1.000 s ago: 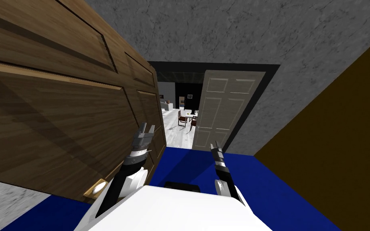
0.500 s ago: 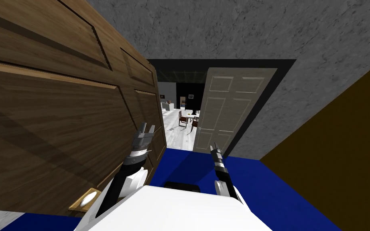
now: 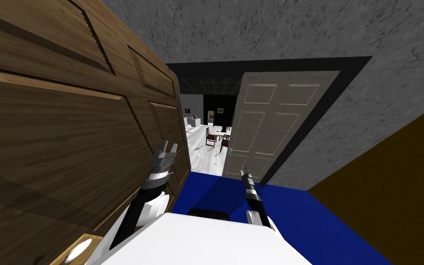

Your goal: Pull the door open

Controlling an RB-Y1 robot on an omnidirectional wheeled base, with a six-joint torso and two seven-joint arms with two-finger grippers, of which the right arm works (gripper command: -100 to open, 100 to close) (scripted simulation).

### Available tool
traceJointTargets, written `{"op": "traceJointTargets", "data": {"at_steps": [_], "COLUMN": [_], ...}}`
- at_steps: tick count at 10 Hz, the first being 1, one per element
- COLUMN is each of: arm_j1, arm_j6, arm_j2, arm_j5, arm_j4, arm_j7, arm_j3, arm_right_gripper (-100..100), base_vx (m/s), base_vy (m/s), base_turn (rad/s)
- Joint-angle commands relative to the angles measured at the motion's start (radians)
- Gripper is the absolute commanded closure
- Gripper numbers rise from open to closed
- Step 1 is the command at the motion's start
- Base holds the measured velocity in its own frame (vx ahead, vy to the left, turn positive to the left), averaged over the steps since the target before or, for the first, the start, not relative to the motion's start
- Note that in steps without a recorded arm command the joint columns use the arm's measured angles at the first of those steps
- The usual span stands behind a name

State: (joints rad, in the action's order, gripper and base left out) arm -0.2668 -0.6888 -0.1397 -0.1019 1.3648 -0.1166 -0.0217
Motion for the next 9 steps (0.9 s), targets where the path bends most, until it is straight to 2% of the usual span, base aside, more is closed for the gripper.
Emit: {"op": "traceJointTargets", "data": {"at_steps": [1,6,9], "arm_j1": [0.012,0.040,0.065], "arm_j6": [-0.005,-0.024,-0.041], "arm_j2": [-0.006,-0.017,-0.025], "arm_j5": [-0.002,-0.004,-0.006], "arm_j4": [-0.037,-0.138,-0.230], "arm_j7": [-0.001,0.002,0.004], "arm_j3": [-0.002,-0.006,-0.009], "arm_right_gripper": [-100,-100,-100], "base_vx": [0.095,0.094,0.147], "base_vy": [-0.008,-0.009,-0.022], "base_turn": [0.046,0.042,0.068]}}
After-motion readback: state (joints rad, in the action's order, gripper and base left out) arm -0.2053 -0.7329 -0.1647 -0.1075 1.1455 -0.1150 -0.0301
